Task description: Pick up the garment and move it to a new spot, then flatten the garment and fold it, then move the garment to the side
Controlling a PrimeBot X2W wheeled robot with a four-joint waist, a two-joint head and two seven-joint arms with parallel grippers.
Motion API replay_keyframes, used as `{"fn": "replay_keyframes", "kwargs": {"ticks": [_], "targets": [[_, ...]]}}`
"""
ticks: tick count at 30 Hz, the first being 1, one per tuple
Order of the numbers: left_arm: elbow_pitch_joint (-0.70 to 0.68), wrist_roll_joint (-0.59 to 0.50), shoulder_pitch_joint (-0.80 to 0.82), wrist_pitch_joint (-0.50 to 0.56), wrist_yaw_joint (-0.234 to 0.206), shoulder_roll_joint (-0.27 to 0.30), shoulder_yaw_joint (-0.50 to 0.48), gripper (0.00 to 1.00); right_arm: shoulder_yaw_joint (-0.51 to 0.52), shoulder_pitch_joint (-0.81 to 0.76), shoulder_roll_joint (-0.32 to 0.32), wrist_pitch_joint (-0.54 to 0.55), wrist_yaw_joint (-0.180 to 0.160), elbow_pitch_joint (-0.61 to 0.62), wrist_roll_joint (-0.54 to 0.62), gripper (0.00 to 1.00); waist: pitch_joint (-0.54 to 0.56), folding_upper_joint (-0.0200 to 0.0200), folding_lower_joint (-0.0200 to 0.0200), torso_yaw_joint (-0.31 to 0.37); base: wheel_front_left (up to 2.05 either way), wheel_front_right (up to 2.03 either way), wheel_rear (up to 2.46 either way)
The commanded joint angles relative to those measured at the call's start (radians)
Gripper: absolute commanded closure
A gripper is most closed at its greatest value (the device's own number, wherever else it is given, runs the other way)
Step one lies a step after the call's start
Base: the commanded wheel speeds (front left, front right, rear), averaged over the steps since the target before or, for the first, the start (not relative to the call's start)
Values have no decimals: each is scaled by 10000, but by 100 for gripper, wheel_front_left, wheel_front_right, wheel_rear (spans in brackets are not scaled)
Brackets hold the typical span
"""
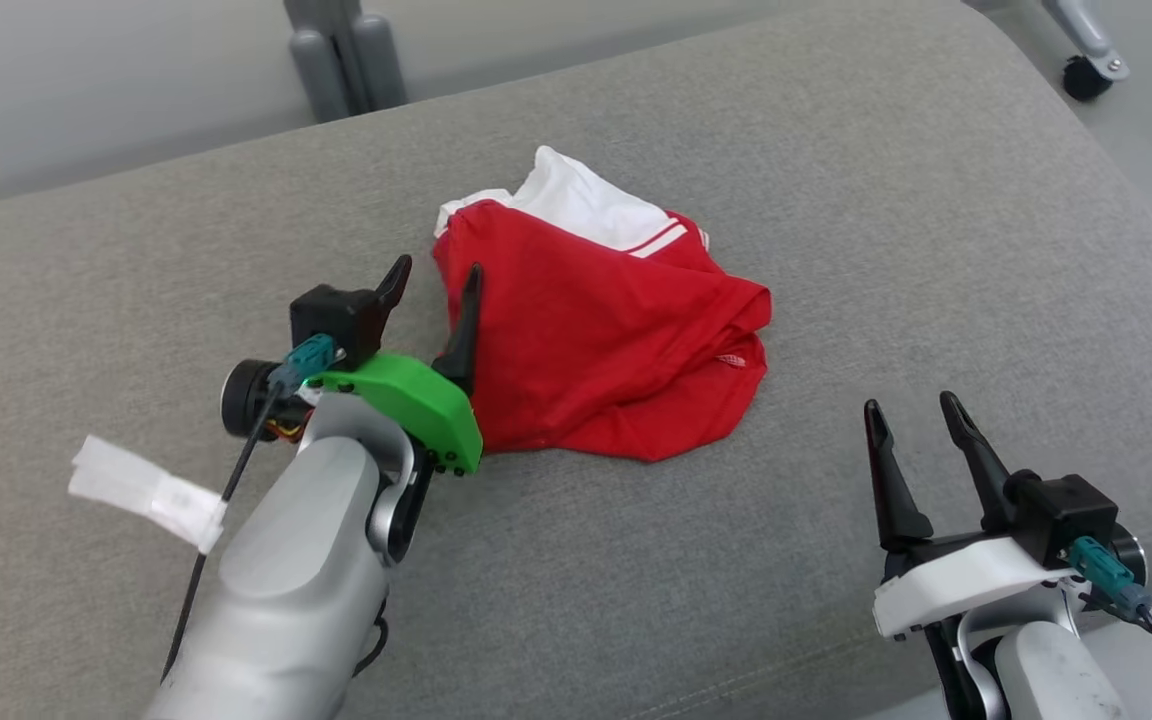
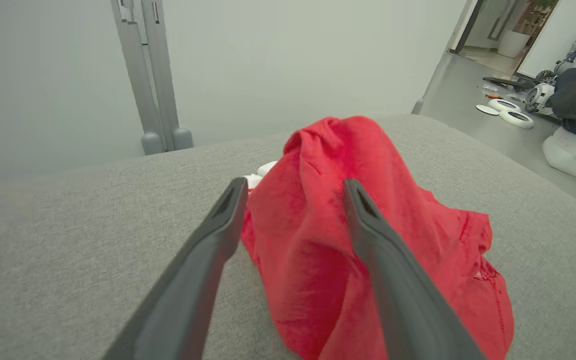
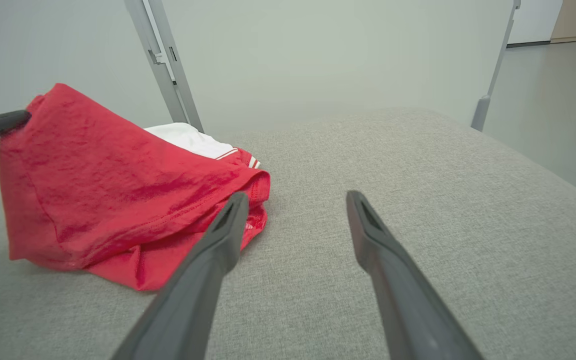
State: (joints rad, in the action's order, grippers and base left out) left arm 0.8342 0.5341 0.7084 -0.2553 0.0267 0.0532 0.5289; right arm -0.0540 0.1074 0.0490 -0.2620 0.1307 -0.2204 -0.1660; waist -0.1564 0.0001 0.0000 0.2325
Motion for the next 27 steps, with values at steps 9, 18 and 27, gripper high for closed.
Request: {"fn": "replay_keyframes", "kwargs": {"ticks": [9, 18, 27], "targets": [[-4587, -895, -3509, -89, -232, 896, -2108, 0, 613, -521, 25, 9, 1, 208, 397, 0, 984, -1, 0, -1519, 0, 0, 0], [-6720, -2143, -6106, -87, 437, 608, -3642, 0, 801, -837, 24, 164, 1, 293, 580, 0, 1267, -1, 0, -2040, 0, 0, 0], [-6866, -2479, -7417, -88, 886, 146, -4663, 0, 858, -1128, 24, 267, 1, 36, 606, 0, 1550, -1, 0, -2157, 0, 0, 0]]}}
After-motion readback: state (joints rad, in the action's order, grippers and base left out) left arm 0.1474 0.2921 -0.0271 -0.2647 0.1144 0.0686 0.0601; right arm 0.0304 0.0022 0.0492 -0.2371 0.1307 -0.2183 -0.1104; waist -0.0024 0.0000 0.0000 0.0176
